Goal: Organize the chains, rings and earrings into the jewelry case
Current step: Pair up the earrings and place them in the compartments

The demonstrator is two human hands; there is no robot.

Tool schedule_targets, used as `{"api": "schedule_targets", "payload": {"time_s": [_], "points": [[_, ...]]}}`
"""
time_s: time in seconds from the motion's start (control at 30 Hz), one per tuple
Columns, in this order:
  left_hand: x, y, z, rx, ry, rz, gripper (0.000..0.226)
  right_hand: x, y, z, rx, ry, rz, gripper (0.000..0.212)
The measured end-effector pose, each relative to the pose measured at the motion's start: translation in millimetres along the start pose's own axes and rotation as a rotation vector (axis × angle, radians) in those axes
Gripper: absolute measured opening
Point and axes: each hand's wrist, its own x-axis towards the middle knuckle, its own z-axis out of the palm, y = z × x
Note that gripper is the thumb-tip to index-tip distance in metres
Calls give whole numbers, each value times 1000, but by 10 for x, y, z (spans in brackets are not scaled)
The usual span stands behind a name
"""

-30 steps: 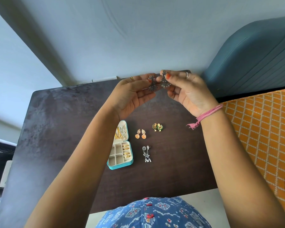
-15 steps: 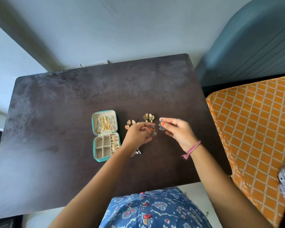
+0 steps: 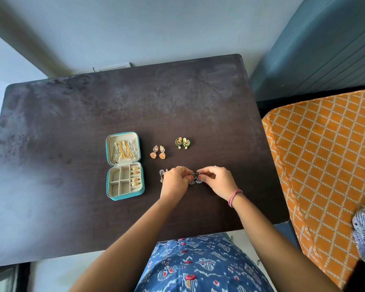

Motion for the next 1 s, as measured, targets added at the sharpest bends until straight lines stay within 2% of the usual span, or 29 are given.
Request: {"api": "schedule_targets", "payload": {"time_s": [0.2,0.33,0.5,0.63,0.77,0.83,1.0], "points": [[-3,6,51,61,42,-3,17,50,-56,0,-204,2,-63,22],[5,-16,41,69,39,35,21,59,-70,-31,-228,-61,-57,24],[21,-52,-133,60,51,79,18,83,-121,-118,-167,-144,-9,30],[138,-56,-516,35,188,131,14,161,-320,-180,-87,-52,-43,22],[405,-49,-986,31,273,102,22,345,-692,-64,-10,8,-90,18],[547,-43,-1130,70,230,60,26,464,-884,53,-5,16,-102,18],[763,-41,-1209,320,2,-22,32,741,-1180,356,-119,27,-85,22]]}}
